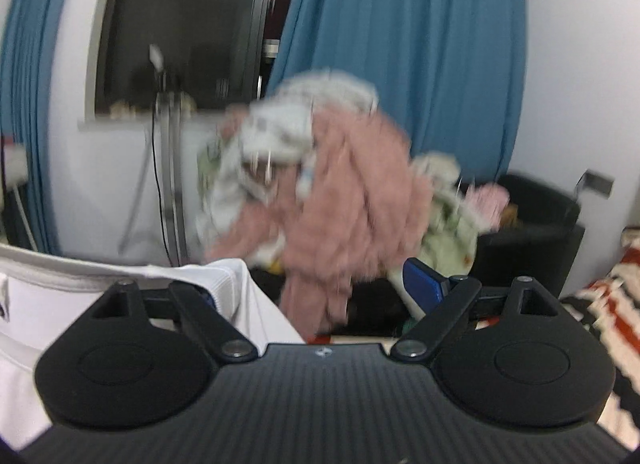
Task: Fold clothes
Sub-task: 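Lower the T-shirt flat onto the bedspread and open both grippers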
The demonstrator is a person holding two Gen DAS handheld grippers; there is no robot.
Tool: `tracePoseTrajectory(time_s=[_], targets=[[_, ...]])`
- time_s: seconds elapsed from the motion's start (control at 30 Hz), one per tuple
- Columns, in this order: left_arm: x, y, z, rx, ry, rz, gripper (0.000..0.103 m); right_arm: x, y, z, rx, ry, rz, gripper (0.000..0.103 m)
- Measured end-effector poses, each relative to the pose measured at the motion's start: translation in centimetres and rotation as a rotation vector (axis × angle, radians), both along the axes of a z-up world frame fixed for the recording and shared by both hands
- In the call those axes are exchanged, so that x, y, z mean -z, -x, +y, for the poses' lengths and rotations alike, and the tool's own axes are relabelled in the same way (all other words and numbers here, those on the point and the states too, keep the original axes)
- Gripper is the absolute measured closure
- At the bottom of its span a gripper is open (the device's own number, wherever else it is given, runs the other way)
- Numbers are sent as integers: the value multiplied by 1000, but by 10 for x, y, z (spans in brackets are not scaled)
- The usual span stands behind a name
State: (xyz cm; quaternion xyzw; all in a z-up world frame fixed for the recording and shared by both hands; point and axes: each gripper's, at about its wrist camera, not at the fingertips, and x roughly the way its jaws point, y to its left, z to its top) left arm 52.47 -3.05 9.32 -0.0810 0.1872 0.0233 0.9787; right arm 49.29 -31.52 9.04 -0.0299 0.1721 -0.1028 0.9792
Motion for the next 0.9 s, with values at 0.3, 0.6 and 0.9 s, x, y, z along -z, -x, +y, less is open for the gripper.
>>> tracePoseTrajectory(time_s=[0.3,0.6,0.9], targets=[[150,-136,-5,208,-228,392,9,138,-108,8,-141,-46,536,17],[99,-102,-18,370,-151,392,0,89,-79,47,-264,-96,470,16],[18,77,-21,318,-168,126,0,22,93,42,-191,-194,159,16]])
